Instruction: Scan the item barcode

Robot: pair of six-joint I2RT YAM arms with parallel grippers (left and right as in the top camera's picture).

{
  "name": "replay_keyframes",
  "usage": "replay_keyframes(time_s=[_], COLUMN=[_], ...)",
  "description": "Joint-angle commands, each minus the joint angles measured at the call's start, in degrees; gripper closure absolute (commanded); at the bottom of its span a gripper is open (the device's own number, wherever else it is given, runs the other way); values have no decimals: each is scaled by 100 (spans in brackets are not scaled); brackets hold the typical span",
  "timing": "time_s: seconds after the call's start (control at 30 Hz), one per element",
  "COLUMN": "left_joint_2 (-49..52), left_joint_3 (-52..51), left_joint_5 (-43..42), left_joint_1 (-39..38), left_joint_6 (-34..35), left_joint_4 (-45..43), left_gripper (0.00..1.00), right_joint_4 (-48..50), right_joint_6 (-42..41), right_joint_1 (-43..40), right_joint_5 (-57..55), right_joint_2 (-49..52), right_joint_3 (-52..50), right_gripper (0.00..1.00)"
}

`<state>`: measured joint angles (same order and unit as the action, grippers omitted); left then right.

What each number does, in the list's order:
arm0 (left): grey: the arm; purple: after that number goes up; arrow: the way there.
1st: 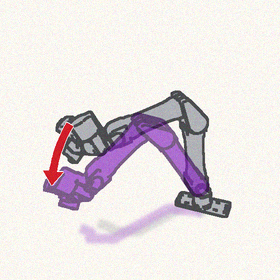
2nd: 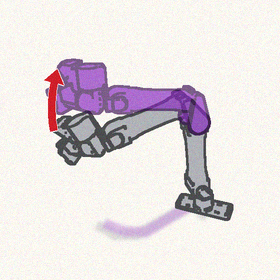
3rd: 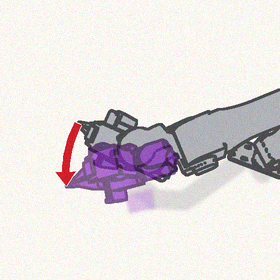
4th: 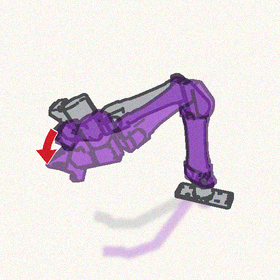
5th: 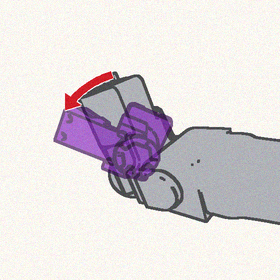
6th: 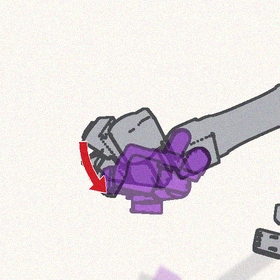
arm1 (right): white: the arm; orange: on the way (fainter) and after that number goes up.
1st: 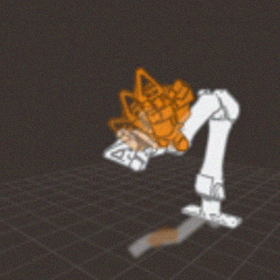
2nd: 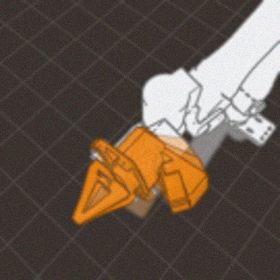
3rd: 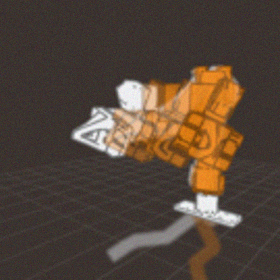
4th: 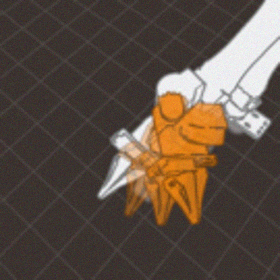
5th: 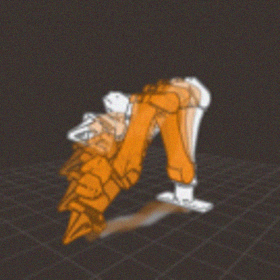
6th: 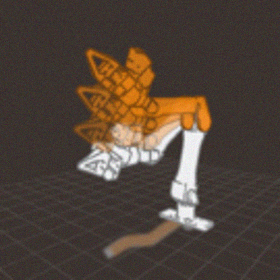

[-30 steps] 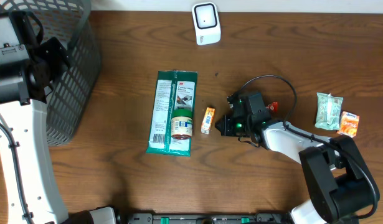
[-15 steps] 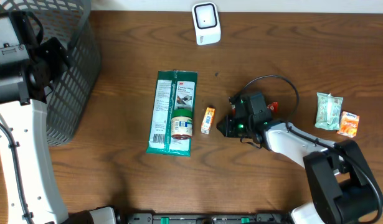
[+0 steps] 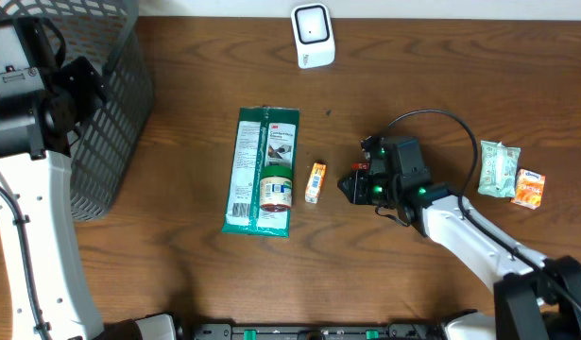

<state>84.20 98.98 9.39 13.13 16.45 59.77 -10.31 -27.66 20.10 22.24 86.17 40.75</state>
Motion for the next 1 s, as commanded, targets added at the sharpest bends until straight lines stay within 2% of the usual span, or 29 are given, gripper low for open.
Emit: replay_keyframes(time_s=[0.0, 0.77, 0.8, 0.83, 0.87, 0.9, 0.97], left_joint_2=[-7, -7, -7, -7, -7, -7, -7], left_joint_3=[35, 35, 35, 35, 35, 35, 35], left_joint_5=[74, 74, 74, 74, 74, 74, 74], left_joint_1=[31, 31, 31, 31, 31, 31, 31], left_joint_6=[-55, -55, -55, -55, -55, -55, -55], left_joint_4=[2, 2, 2, 4, 2, 2, 4], left_gripper=[7, 8, 8, 8, 7, 8, 8], right_joint_4=[-72, -107, -107, -107, -105, -107, -133], right_joint_6=[160, 160, 160, 157, 160, 157, 160], right_joint_1=[-31, -31, -31, -31, -28, -28, -28], right_joint_5=[-9, 201, 197, 175, 155, 155, 46], right_joint_2=[-240, -426, -426, -426, -426, -426, -424], right_joint_3=[-26, -26, -26, -26, -26, -26, -26], right_gripper=[78, 59, 55, 45, 25, 1, 1])
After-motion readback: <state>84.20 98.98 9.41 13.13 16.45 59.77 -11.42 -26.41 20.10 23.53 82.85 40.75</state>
